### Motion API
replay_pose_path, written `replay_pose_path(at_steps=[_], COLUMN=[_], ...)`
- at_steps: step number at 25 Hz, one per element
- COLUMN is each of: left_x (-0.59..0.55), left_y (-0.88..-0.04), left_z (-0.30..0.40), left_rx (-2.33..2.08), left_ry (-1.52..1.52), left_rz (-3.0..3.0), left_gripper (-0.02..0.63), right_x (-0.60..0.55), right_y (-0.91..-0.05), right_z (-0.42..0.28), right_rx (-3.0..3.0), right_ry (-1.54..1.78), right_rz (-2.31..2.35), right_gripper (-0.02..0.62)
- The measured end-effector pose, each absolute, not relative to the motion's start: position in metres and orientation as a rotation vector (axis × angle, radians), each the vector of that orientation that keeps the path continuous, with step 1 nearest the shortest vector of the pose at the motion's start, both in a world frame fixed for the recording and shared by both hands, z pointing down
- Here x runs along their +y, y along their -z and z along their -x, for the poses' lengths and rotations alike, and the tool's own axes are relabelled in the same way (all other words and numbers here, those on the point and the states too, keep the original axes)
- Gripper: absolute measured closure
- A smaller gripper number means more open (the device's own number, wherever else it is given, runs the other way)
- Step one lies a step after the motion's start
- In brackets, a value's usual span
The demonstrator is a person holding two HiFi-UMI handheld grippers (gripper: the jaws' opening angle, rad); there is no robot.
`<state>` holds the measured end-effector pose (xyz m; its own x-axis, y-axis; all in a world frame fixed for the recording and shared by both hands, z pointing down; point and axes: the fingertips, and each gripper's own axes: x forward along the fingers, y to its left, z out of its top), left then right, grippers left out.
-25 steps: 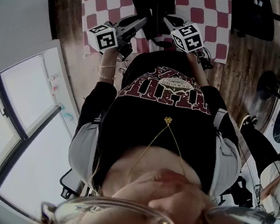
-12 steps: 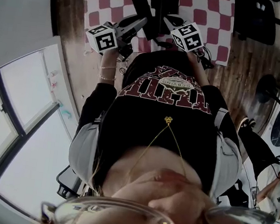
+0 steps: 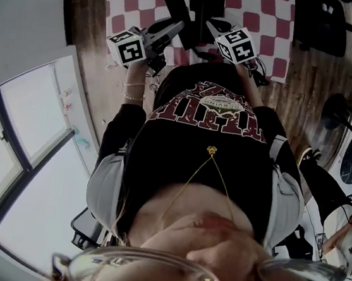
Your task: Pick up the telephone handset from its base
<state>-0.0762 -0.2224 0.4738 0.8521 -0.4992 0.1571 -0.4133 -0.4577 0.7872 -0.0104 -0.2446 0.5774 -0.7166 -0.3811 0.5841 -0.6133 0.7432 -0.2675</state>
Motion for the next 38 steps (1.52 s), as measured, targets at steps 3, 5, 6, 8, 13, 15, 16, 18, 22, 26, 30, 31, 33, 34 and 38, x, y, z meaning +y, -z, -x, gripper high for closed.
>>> replay_pose_path(at_steps=[3,5,6,8,13,15,16,18,22,26,30,31,33,34,38], left_x=[-0.2231,-0.2231,-0.223,-0.2233,-0.224,-0.2243,-0.2244,-0.2239,-0.2236,-0.2243,-0.2239,-0.2238,-0.2238,-0.2237,-0.2229], left_y=[-0.4742,-0.4748,-0.4751,-0.4757,-0.4762,-0.4762,-0.4764,-0.4775,-0.4793,-0.4792,-0.4796,-0.4796,-0.4796,-0.4795,-0.479], left_z=[0.0748,0.0739,0.0736,0.0738,0.0741,0.0736,0.0735,0.0735,0.0737,0.0735,0.0727,0.0725,0.0723,0.0721,0.0712], left_rx=[-0.659,-0.655,-0.653,-0.651,-0.651,-0.651,-0.65,-0.648,-0.646,-0.644,-0.639,-0.638,-0.637,-0.636,-0.63], left_ry=[0.117,0.116,0.116,0.117,0.118,0.119,0.119,0.115,0.112,0.114,0.113,0.113,0.112,0.111,0.107], left_rz=[-2.112,-2.111,-2.11,-2.109,-2.107,-2.108,-2.108,-2.108,-2.105,-2.105,-2.105,-2.106,-2.107,-2.107,-2.107], left_gripper=[0.525,0.526,0.526,0.526,0.526,0.526,0.525,0.526,0.526,0.526,0.525,0.525,0.526,0.526,0.525], right_x=[-0.2457,-0.2462,-0.2465,-0.2472,-0.2479,-0.2481,-0.2483,-0.2482,-0.2489,-0.2502,-0.2499,-0.25,-0.2501,-0.2501,-0.2479], right_y=[-0.5774,-0.5778,-0.5779,-0.5781,-0.5779,-0.578,-0.5783,-0.5791,-0.5793,-0.5789,-0.5797,-0.5797,-0.5796,-0.5795,-0.58], right_z=[0.0091,0.0088,0.0087,0.0091,0.01,0.0099,0.0099,0.0099,0.0089,0.0087,0.0079,0.0076,0.0073,0.0074,0.0094], right_rx=[-2.44,-2.439,-2.438,-2.438,-2.44,-2.439,-2.438,-2.436,-2.439,-2.439,-2.437,-2.438,-2.438,-2.438,-2.435], right_ry=[-0.615,-0.613,-0.612,-0.613,-0.613,-0.611,-0.611,-0.614,-0.62,-0.617,-0.619,-0.62,-0.622,-0.621,-0.616], right_rz=[-0.752,-0.753,-0.753,-0.754,-0.753,-0.752,-0.753,-0.756,-0.764,-0.766,-0.767,-0.768,-0.77,-0.769,-0.755], right_gripper=[0.575,0.576,0.575,0.577,0.575,0.575,0.575,0.575,0.575,0.575,0.575,0.576,0.577,0.576,0.576])
